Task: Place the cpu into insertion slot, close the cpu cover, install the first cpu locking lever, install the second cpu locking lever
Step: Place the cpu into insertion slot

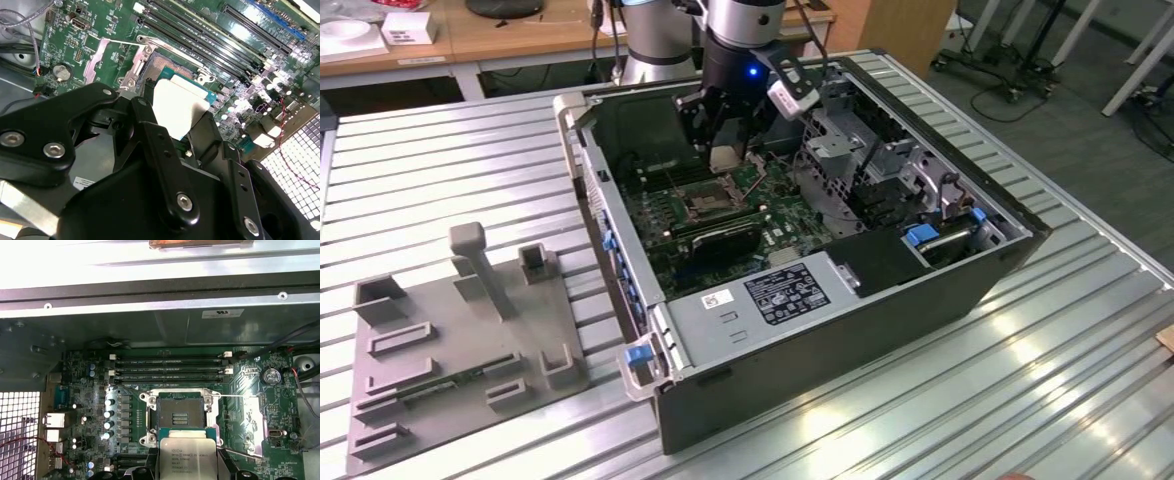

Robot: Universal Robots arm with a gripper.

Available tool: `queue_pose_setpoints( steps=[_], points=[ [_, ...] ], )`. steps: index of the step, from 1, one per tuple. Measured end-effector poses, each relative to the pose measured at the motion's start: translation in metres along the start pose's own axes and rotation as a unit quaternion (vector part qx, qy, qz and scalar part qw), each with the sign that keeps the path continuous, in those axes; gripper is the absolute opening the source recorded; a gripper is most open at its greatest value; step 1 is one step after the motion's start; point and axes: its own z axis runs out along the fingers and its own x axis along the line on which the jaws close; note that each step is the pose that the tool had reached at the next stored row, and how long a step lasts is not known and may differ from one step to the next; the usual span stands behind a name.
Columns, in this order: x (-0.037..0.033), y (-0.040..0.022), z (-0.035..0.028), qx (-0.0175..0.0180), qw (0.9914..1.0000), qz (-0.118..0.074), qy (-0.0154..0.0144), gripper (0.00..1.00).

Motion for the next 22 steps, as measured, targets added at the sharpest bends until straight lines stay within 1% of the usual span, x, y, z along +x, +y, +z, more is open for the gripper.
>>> queue_pose_setpoints(
  steps=[4, 13, 19, 21, 22],
  points=[
    [-0.0001, -0.0003, 0.0032, 0.0, 1.0, 0.0, 0.0, 0.54],
    [-0.0003, -0.0015, 0.0173, -0.0001, 1.0, 0.0, 0.0, 0.54],
    [-0.0003, -0.0015, 0.0179, -0.0001, 1.0, 0.0, 0.0, 0.54],
    [-0.0002, -0.0015, 0.0182, -0.002, 1.0, 0.0, 0.0, 0.54],
    [-0.0002, -0.0015, 0.0182, -0.002, 1.0, 0.0, 0.0, 0.54]
  ],
)
